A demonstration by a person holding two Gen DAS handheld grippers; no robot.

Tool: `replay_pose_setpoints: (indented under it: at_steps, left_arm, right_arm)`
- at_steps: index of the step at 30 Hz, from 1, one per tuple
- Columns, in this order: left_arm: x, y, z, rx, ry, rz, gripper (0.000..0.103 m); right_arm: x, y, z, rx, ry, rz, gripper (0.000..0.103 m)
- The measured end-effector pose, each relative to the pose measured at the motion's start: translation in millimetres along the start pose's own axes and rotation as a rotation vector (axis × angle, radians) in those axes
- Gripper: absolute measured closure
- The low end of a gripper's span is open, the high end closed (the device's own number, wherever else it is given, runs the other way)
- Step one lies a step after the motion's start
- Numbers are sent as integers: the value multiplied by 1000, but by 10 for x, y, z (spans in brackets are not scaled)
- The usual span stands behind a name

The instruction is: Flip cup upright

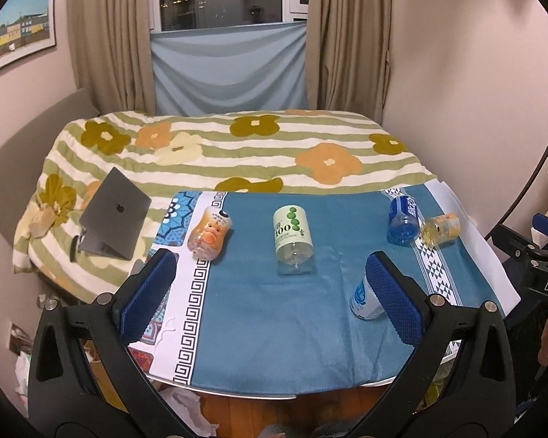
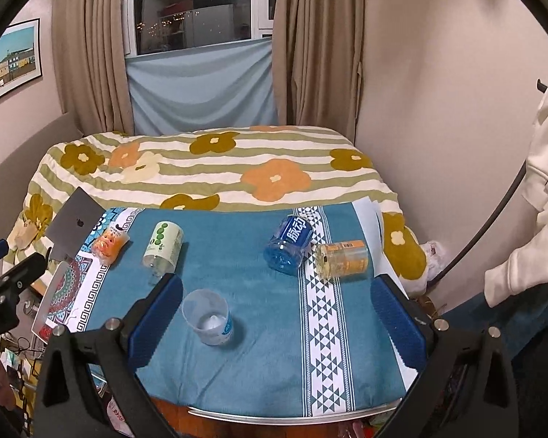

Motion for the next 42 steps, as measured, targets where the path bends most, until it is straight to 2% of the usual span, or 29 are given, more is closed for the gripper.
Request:
replay_pose_setpoints:
  at_steps: [42]
  left_arm:
    - [111,43,-66,-9,24,-32,0]
  right_arm:
    - [73,-17,-20,-16,24,-22,0]
Point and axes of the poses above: each gripper's, at about its wrist camera, not at the fingertips, and y roughly the way its jaws point, z to its left, x to its top, the point moved 10 cm from there along y, roughly the way its jaws point, and after that the axes turned 11 degrees about x, right-handed, at the moved point
